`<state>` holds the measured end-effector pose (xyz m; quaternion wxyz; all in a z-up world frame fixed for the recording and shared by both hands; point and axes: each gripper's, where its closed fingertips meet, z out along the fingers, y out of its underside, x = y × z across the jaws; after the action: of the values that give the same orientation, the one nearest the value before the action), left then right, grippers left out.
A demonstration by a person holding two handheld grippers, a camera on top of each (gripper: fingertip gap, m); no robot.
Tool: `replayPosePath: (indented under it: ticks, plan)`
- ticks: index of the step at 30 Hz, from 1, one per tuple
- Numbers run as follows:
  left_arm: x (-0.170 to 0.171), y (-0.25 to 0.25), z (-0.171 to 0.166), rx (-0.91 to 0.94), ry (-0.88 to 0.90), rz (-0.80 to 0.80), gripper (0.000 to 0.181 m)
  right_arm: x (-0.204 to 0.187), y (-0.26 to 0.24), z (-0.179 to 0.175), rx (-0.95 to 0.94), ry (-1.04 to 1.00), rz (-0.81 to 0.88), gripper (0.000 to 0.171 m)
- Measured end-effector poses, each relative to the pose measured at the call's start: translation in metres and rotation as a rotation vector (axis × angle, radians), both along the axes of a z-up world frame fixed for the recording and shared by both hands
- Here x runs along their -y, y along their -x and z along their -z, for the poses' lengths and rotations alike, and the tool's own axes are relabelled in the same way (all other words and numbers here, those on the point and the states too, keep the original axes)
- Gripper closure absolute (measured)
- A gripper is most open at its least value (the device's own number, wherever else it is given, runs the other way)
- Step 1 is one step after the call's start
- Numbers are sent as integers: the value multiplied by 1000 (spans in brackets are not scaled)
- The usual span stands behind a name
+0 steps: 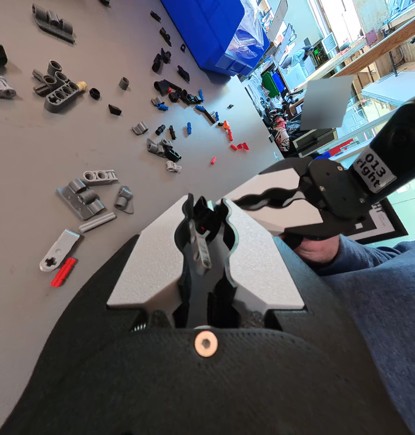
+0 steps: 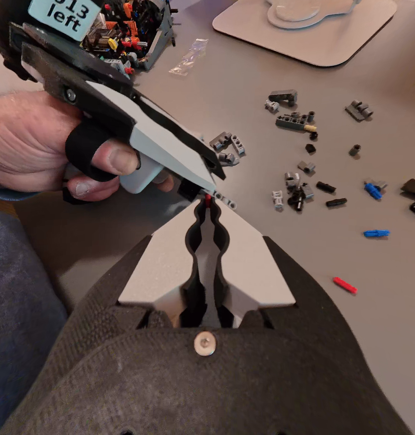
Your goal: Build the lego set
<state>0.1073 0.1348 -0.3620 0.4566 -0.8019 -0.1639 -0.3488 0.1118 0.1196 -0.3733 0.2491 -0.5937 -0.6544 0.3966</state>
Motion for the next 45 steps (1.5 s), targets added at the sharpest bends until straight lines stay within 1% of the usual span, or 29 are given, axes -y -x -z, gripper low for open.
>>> replayPosePath:
  ticks: [7,13,16,21,23,26,28,33,34,37,39,41,45]
  plan:
    - [2,2,6,-1,42,11,160,-6,-2,3,13,24,26,170]
    - [6,4,5,-85,42,33,162,-12,1,10,46,31,25,170]
    - [11,5,6,-156,65,56,155,-12,1,11,53,38,16,170]
    - [21,14,9,-316,114,44,145,-10,0,12,63,69,-9,170]
    - [22,13,11,-366,147,60,137,-9,0,12,69,93,-26,170]
    - [21,6,19,-419,181,104,136,-9,0,12,77,122,-40,170]
    - [21,4,27,-443,207,119,140,-9,0,12,79,137,-42,170]
    - [18,-2,33,-501,230,147,149,-6,0,15,101,149,-58,170]
    - [18,-2,35,-521,239,150,154,-6,0,15,105,157,-58,170]
    - [15,-5,35,-543,230,168,155,-7,0,14,99,172,-56,170]
    - [14,-7,34,-530,231,167,155,-8,-1,12,92,177,-56,170]
    - [13,-10,32,-472,221,159,155,-13,-3,11,83,189,-45,170]
    - [6,-16,17,-173,153,93,155,-22,-11,2,46,234,-51,170]
